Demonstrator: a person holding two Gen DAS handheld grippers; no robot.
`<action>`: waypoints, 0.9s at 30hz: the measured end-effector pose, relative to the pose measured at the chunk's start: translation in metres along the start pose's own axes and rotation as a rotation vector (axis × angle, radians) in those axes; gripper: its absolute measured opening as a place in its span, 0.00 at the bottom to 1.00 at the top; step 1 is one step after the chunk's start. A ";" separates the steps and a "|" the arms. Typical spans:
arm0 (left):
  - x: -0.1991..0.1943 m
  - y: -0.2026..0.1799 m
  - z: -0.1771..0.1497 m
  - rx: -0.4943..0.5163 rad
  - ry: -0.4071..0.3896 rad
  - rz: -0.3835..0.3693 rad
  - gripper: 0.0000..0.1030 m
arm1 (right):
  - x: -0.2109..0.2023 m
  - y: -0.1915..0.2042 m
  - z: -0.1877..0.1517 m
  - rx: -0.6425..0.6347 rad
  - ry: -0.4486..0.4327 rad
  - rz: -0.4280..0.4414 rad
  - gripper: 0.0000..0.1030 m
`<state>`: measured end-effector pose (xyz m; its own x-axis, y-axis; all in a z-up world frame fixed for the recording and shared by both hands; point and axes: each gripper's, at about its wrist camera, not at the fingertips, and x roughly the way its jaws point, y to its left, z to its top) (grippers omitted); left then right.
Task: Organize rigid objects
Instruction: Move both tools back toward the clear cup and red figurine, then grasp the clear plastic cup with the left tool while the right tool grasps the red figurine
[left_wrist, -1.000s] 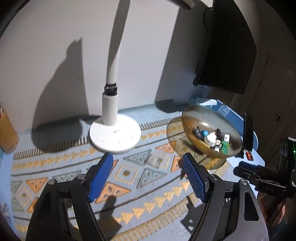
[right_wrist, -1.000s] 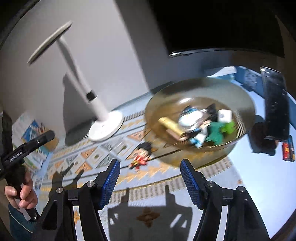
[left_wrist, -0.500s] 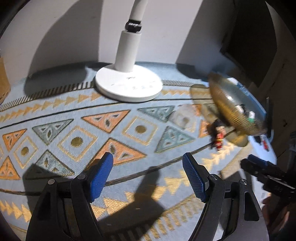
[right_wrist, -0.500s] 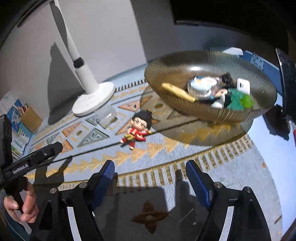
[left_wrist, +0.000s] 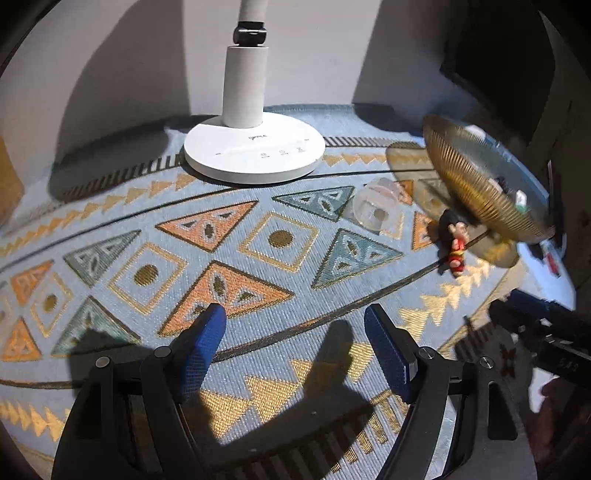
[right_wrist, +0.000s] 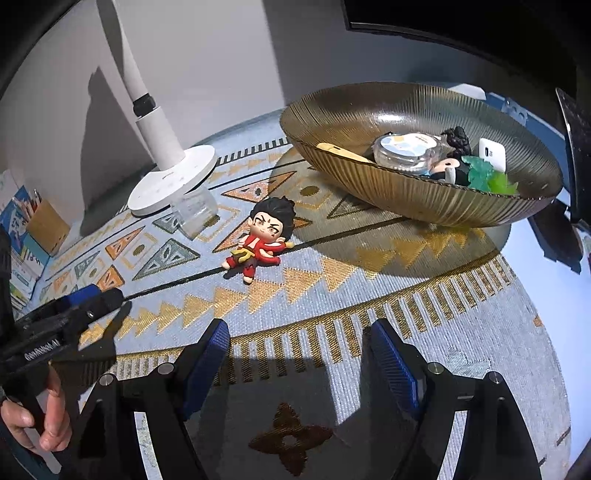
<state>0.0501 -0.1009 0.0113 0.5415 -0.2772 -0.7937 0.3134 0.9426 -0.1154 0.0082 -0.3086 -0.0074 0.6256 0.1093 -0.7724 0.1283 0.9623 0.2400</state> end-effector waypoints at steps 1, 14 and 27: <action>-0.001 -0.005 0.002 0.022 -0.001 0.000 0.74 | 0.000 -0.002 0.000 0.009 -0.001 0.006 0.76; 0.042 -0.050 0.089 0.185 0.087 -0.201 0.74 | 0.010 0.020 0.040 0.077 0.027 0.059 0.76; 0.079 -0.060 0.090 0.204 0.114 -0.217 0.73 | 0.054 0.041 0.057 -0.018 0.024 -0.034 0.68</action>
<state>0.1443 -0.1963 0.0097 0.3577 -0.4341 -0.8268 0.5685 0.8036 -0.1760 0.0911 -0.2777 -0.0061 0.6026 0.0819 -0.7939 0.1353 0.9698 0.2027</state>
